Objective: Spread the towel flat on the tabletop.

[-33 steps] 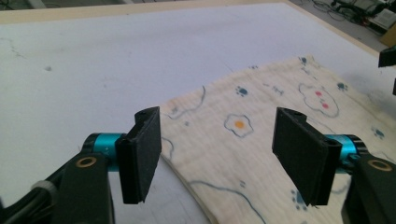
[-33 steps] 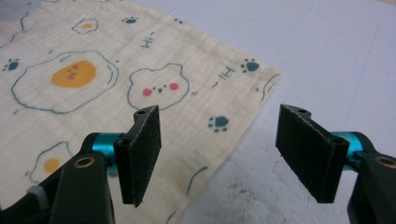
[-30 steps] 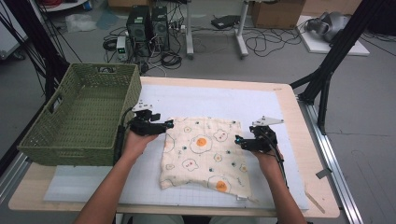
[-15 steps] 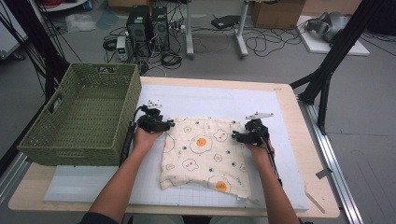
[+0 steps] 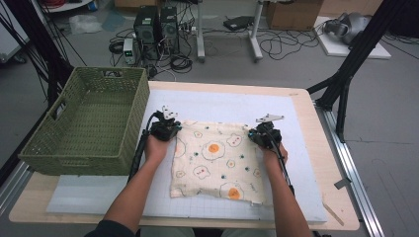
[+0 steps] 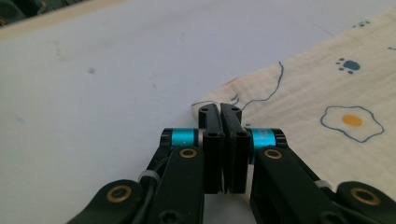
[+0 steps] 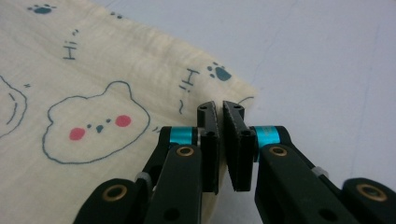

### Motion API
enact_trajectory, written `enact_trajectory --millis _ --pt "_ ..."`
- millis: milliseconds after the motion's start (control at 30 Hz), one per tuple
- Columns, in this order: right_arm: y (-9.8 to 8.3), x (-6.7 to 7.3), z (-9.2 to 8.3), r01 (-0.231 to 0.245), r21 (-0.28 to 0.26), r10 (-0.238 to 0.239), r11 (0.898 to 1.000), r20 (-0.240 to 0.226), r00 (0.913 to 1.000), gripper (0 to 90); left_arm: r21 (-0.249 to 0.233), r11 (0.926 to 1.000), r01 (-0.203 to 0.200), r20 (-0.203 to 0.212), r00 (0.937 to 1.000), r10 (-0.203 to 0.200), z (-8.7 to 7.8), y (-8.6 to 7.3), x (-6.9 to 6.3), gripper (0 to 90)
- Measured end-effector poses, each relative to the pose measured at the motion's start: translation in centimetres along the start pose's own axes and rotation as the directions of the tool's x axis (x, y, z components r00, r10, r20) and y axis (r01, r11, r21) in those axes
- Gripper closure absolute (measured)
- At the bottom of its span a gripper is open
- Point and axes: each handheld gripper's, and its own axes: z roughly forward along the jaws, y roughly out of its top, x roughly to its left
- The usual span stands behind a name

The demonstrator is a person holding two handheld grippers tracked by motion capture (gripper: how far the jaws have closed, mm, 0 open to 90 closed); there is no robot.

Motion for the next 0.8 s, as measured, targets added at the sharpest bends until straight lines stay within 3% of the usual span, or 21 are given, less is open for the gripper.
enact_trajectory --millis 67,167,200,267,367,467,567,600,700,800 --pt "0.5 0.2 0.2 0.010 -0.017 -0.009 1.000 0.027 0.9996 85.2 -0.037 0.9993 -0.003 -0.022 0.9998 0.003 -0.1 0.7 0.1 87.4" --pt "1.4 0.7 0.5 0.042 -0.009 -0.041 0.999 0.106 0.9935 84.4 -0.057 0.9982 0.020 -0.009 0.9998 -0.020 0.1 1.5 0.1 86.5" --pt "1.6 0.8 0.6 0.041 -0.013 -0.039 0.999 0.135 0.9901 82.5 -0.062 0.9976 0.031 -0.006 0.9995 -0.032 0.2 1.5 0.1 83.2" --pt "1.7 0.7 0.9 0.016 0.000 -0.016 1.000 0.140 0.9900 72.6 -0.046 0.9953 0.085 0.018 0.9963 -0.085 0.3 1.4 0.2 62.8" --pt "1.6 0.5 0.7 -0.011 -0.016 0.013 1.000 0.124 0.9921 57.7 -0.008 0.9955 0.095 0.041 0.9947 -0.094 0.3 0.9 0.5 51.9" --pt "1.6 0.4 0.0 -0.029 -0.049 0.034 0.998 0.095 0.9949 55.6 -0.009 0.9934 0.114 0.051 0.9922 -0.114 0.1 0.3 0.6 53.2" --pt "1.3 0.2 -0.5 -0.011 -0.042 0.013 0.999 0.063 0.9979 59.2 0.033 0.9962 0.081 0.079 0.9934 -0.083 0.0 -0.1 0.7 62.4" --pt "0.9 0.0 -0.6 -0.029 -0.010 0.029 1.000 0.031 0.9991 61.1 0.045 0.9959 0.078 0.095 0.9920 -0.082 0.1 -0.2 0.6 65.7" --pt "0.6 -0.2 -0.4 -0.035 0.015 0.035 0.999 -0.001 0.9994 64.3 0.065 0.9950 0.076 0.109 0.9906 -0.083 0.2 -0.2 0.4 67.8" --pt "0.5 0.0 -0.1 -0.021 0.056 0.021 0.998 0.003 0.9998 72.4 0.080 0.9951 0.058 0.106 0.9921 -0.066 0.4 -0.3 0.1 71.6"
